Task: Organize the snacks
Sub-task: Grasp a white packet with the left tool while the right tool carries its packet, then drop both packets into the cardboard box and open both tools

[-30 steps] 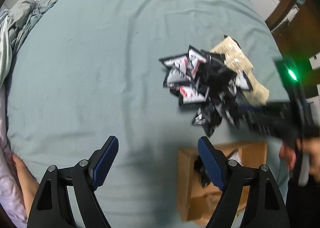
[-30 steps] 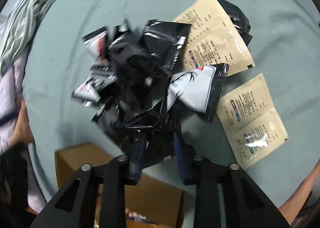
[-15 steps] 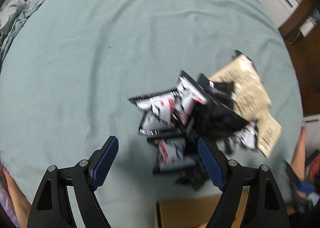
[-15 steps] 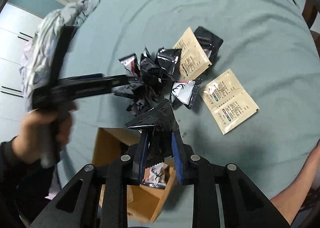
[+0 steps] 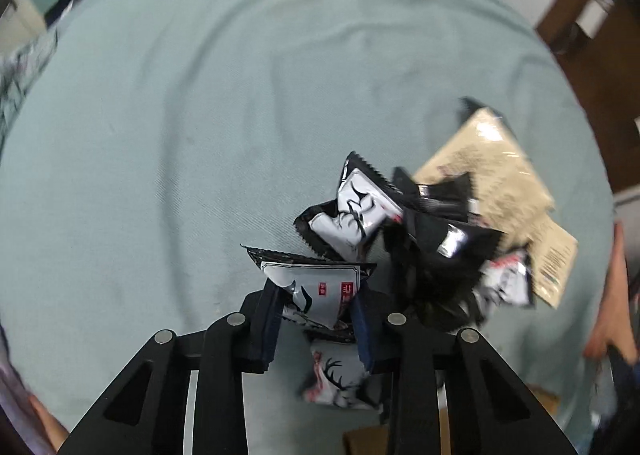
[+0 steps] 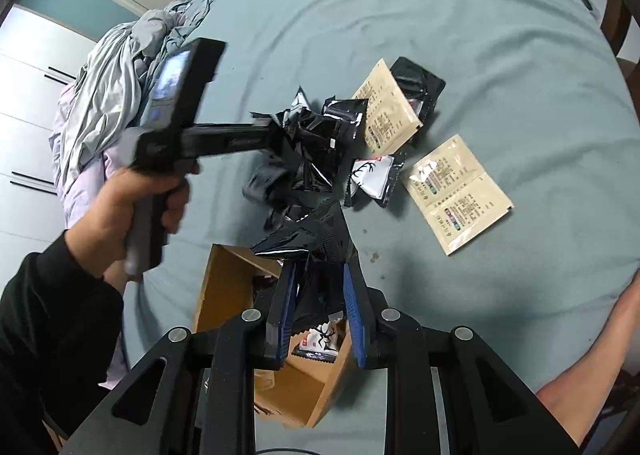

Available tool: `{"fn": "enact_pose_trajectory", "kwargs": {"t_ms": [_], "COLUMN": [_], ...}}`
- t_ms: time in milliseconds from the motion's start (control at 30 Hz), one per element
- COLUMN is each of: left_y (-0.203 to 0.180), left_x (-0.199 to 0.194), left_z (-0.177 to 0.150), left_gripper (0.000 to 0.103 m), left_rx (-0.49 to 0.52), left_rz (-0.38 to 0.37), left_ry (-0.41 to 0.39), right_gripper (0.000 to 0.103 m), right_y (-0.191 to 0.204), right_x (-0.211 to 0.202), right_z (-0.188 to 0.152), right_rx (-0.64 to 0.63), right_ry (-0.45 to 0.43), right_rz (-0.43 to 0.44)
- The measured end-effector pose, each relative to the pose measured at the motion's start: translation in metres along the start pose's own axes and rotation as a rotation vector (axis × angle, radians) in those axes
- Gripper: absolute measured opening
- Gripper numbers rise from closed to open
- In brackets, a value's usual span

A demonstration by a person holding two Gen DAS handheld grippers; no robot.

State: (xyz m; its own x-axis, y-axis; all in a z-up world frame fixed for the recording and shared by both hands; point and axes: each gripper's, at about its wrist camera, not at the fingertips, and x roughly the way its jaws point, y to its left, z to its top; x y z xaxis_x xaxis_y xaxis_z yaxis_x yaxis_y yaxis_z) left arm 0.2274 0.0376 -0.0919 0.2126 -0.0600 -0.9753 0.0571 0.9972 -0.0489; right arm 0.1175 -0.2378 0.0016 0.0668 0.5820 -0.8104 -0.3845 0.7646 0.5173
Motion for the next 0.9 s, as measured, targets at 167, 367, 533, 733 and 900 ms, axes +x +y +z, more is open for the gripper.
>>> {"fn": "enact_pose_trajectory", "kwargs": {"t_ms": [167,367,533,733,900], "left_y": [-0.002,-0.026,-0.053,-0.063,-0.059], "left_x": [-0.064,-0.148,-0.172,-0.159,-0.153], "left_z": [-0.025,-0.087,-0.139,-0.171,-0.177], "left_gripper": [0.029,0.029,0.029,0.029,0.032], "left_rx": [0.041,0.117,0.179,0.254,0.208], "left_rz": [-0.008,-0.109,-0.174,-0.11,-0.177], "left_ry": [-0.038,-0.039,0.013,0.008,0.028], "right_gripper": [0.022,0.022,0.022,0.022,0.022], "right_y": [0.005,0.018,0.037,0.063,0.078], "right_x": [-0.006,-0.026,-0.042,-0.06,-0.068], "right_z": [-0.001,-0.004,-0.019,-0.037,-0.042], "right_rx": [0.029,0.029,-0.006,-0.037,-0.025], "right_ry": [0.015,-0.008,-0.004,0.011,0.034], "right_rz": [0.017,-0.013,-0.043,-0.074,-0.056]}}
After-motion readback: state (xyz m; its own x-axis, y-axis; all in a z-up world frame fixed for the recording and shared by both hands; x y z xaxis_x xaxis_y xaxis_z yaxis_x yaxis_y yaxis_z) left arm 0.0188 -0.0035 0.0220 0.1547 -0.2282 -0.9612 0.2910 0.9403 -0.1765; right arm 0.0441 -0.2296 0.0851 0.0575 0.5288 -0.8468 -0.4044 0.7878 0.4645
